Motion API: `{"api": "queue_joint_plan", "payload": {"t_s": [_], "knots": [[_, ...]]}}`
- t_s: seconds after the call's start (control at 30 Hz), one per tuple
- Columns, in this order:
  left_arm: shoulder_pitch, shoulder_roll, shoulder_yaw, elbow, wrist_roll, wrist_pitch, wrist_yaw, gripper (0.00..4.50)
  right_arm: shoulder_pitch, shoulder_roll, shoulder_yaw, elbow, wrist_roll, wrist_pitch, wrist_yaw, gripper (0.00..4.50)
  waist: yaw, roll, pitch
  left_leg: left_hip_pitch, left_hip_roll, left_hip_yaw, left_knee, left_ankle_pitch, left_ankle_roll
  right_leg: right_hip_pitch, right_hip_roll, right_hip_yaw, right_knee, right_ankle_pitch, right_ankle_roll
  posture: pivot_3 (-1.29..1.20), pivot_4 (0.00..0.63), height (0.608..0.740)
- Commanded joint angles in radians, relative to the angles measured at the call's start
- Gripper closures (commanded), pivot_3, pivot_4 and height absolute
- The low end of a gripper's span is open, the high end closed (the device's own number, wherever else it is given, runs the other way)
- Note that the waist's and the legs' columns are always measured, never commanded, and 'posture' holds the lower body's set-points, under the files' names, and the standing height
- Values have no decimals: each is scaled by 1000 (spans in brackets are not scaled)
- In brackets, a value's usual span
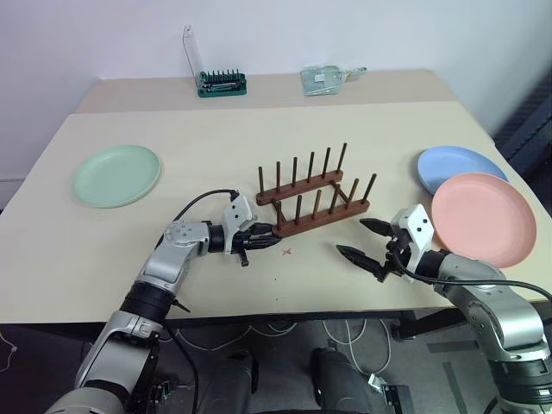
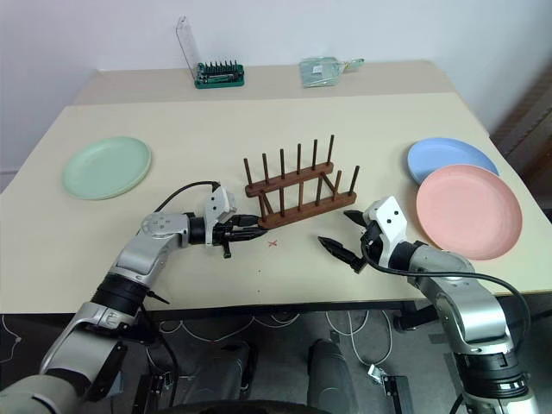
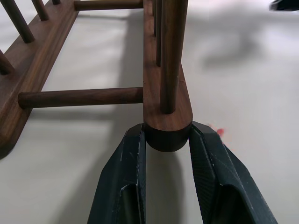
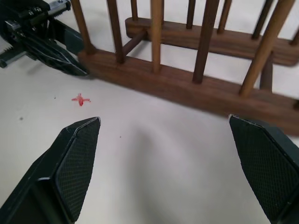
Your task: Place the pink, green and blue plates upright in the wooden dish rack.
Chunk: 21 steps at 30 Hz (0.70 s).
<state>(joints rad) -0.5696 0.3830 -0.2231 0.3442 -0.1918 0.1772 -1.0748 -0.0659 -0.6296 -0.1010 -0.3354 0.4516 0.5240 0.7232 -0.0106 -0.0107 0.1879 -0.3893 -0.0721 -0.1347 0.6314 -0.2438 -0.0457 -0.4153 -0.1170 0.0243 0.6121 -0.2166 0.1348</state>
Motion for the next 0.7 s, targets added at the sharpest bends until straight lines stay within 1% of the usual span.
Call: {"api": "queue_joint_plan", "payload": {"t_s": [0.03, 0.07, 0.1, 0.13, 0.17, 0.3, 0.4, 0.47, 0.53, 0.63, 0.67, 0.7], "knots": [[-30, -10, 17, 21, 1, -30, 2, 2000, 3, -10, -28, -48, -1, -17, -8, 0, -2, 0, 0, 0, 0, 0, 0, 0, 0, 0, 0, 0, 0, 0, 0, 0, 150, 740], [-30, -11, 17, 25, 8, -37, 8, 1436, 6, -11, -30, -48, -1, -19, -7, 0, -3, 0, 0, 0, 0, 0, 0, 0, 0, 0, 0, 0, 0, 0, 0, 0, 150, 740], [-25, -10, 23, 21, 8, -39, 15, 1011, 6, -12, -28, -49, -3, -18, -9, 0, -4, 0, 0, 0, 0, 0, 0, 0, 0, 0, 0, 0, 0, 0, 0, 0, 150, 740], [-12, -3, 27, 9, 8, -41, 17, 443, 6, -15, -26, -49, -5, -15, -8, 0, -4, 0, 0, 0, 0, 0, 0, 0, 0, 0, 0, 0, 0, 0, 0, 0, 150, 740], [-2, 3, 29, -1, 7, -39, 18, 19, 6, -17, -25, -48, -5, -14, -6, 0, -4, 0, 0, 0, 0, 0, 0, 0, 0, 0, 0, 0, 0, 0, 0, 0, 150, 740], [54, 44, 25, -52, 41, -38, 59, 19, 1, -37, -15, -32, -20, -10, 5, 0, -3, 0, 0, 0, 0, 0, 0, 0, 0, -1, 0, 0, 0, 0, 0, 0, 150, 740], [128, 94, 43, -149, 33, 23, 78, 19, -3, -49, -4, -16, -35, -8, 11, 0, -5, 0, 0, 0, 0, 0, 0, 0, 0, -1, 0, 0, 0, 0, 0, 0, 150, 740], [192, 121, 69, -240, 0, 77, 90, 517, -9, -52, 6, -1, -55, -14, 10, 538, -6, 0, 0, 0, 0, 0, -1, 0, 0, -1, 0, 0, 0, 0, 0, 0, 150, 740], [247, 138, 81, -317, -26, 119, 90, 1298, -19, -48, 15, 13, -71, -23, 9, 1317, -5, 0, 0, 1, 1, 0, -1, 0, 0, -1, 0, 0, 1, 0, 0, 0, 150, 740], [320, 147, 72, -421, -59, 176, 86, 2826, -43, -51, 39, 60, -118, -26, -3, 2850, -3, 0, 0, 0, 1, 0, -1, 0, 0, -1, 0, 0, 1, 0, 0, 0, 150, 740], [339, 138, 60, -453, -66, 193, 94, 3490, -51, -55, 51, 81, -138, -28, -5, 3462, -2, 0, 0, 0, 1, 0, 0, 0, 0, 0, 0, 0, 0, 0, 0, 0, 150, 740], [350, 119, 46, -480, -71, 210, 108, 3933, -61, -56, 62, 103, -160, -41, -9, 3941, 1, 0, 0, 0, 1, 0, 0, 0, 0, 0, 0, 0, 0, 0, 0, 0, 150, 740]]}}
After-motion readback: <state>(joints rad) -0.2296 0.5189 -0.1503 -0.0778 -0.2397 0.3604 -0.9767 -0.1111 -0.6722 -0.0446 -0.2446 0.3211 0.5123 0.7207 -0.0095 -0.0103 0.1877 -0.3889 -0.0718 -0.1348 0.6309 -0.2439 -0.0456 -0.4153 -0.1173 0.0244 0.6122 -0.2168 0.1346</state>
